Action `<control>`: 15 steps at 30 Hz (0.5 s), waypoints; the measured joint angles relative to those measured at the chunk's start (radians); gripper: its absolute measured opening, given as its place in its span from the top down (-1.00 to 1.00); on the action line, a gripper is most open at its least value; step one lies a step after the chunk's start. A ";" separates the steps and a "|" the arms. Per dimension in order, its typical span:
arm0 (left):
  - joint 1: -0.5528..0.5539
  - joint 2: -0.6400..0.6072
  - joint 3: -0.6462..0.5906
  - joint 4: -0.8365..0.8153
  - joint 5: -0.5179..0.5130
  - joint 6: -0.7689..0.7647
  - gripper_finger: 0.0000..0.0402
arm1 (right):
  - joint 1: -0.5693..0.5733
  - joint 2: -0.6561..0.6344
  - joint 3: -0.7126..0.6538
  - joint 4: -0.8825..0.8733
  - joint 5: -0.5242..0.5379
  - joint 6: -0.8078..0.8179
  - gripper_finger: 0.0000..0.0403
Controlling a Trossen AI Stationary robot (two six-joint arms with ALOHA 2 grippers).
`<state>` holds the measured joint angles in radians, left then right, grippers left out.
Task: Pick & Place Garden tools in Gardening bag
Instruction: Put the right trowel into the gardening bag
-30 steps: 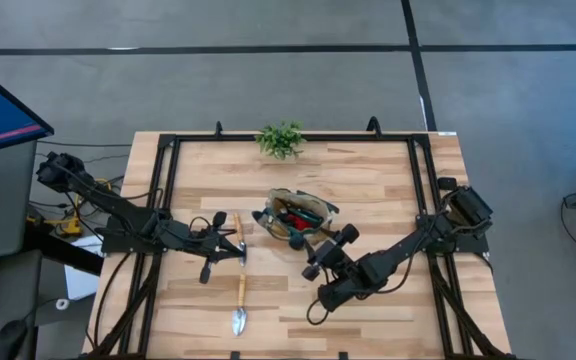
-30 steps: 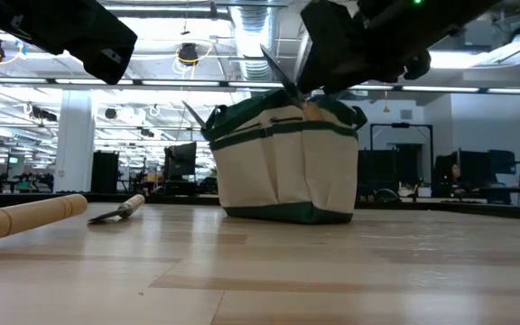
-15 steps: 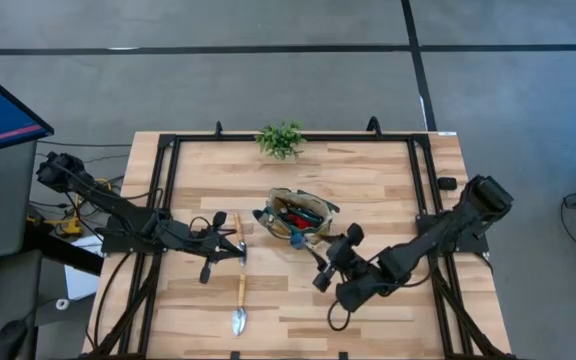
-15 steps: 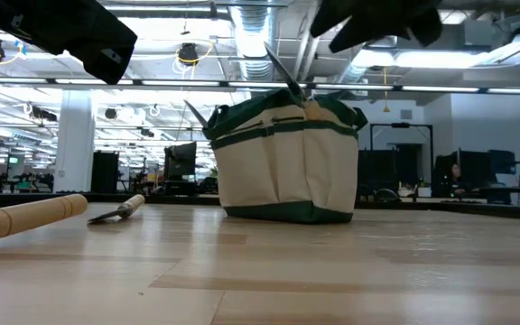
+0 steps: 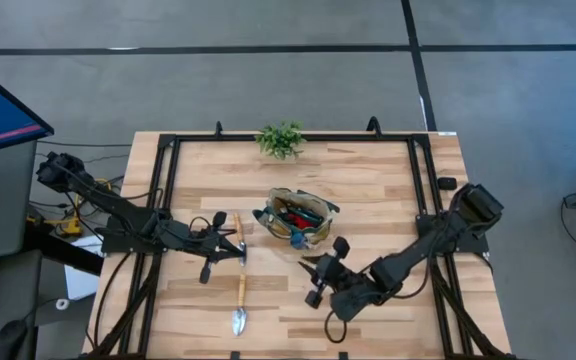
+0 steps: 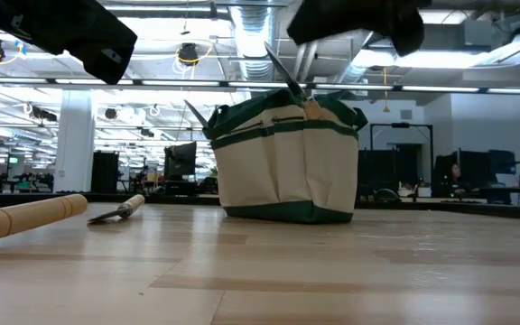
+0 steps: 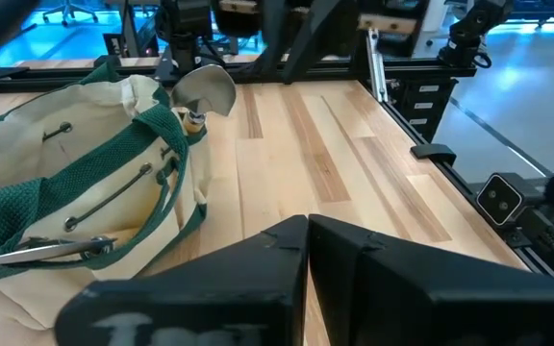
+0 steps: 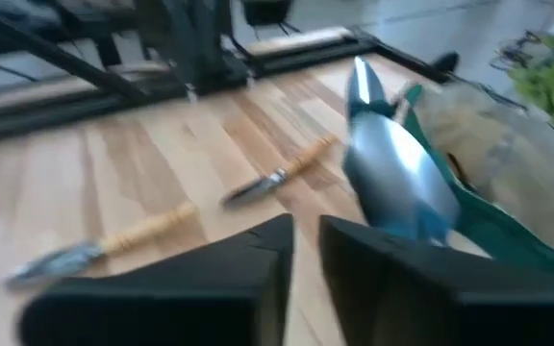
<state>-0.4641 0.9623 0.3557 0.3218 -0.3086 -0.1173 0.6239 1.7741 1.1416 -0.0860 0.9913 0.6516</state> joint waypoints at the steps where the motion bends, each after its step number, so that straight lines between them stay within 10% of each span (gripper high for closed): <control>1: 0.000 0.000 0.000 0.000 0.000 0.000 0.99 | 0.001 0.000 0.000 0.025 0.000 -0.020 0.85; 15: 0.000 0.000 0.000 0.000 0.000 0.000 0.99 | -0.043 0.067 0.005 0.157 -0.065 -0.073 1.00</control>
<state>-0.4642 0.9623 0.3553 0.3222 -0.3085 -0.1173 0.5810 1.8408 1.1467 0.0714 0.9267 0.5785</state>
